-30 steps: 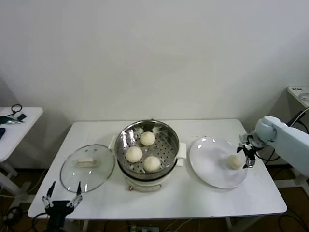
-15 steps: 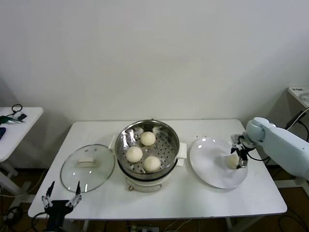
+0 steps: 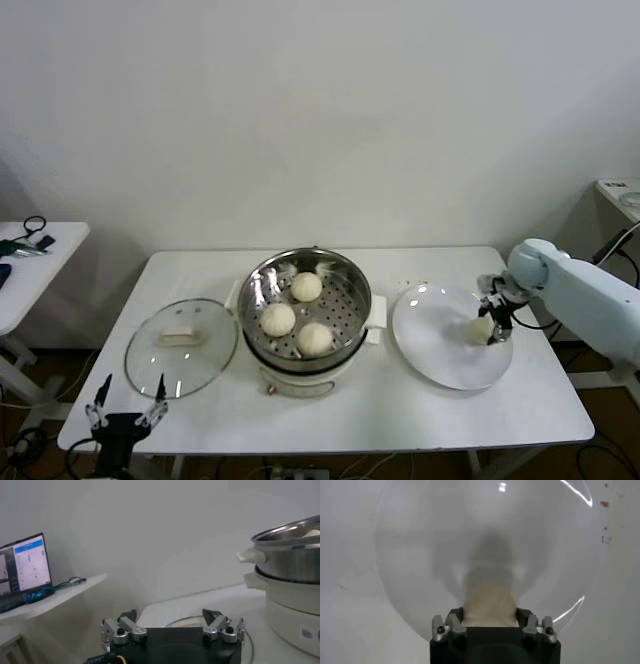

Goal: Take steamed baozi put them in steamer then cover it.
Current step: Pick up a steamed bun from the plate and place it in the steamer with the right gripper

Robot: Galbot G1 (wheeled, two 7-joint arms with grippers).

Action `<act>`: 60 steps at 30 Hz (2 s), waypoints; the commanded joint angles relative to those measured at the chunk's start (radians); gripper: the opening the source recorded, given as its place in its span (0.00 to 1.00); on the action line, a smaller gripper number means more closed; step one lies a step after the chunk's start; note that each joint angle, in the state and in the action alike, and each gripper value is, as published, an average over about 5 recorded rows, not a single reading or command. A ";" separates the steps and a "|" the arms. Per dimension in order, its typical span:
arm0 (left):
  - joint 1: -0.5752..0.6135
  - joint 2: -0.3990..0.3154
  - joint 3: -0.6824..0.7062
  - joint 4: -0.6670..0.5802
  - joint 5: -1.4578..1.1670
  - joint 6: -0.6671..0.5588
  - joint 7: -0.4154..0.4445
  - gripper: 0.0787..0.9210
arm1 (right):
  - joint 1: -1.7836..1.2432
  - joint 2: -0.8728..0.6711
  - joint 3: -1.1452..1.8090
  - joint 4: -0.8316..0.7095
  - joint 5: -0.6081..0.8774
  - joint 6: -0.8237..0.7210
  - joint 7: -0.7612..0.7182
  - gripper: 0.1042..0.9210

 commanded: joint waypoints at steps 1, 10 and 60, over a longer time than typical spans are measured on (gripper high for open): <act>0.003 0.001 0.006 -0.003 0.000 0.004 0.002 0.88 | 0.236 0.008 -0.207 0.054 0.213 -0.034 0.023 0.71; 0.013 -0.011 0.041 -0.023 0.008 0.013 0.018 0.88 | 0.573 0.093 -0.478 0.170 0.609 -0.121 0.087 0.71; 0.001 0.031 0.088 -0.019 -0.040 0.001 0.003 0.88 | 0.639 0.564 -0.849 0.303 1.053 -0.259 0.326 0.72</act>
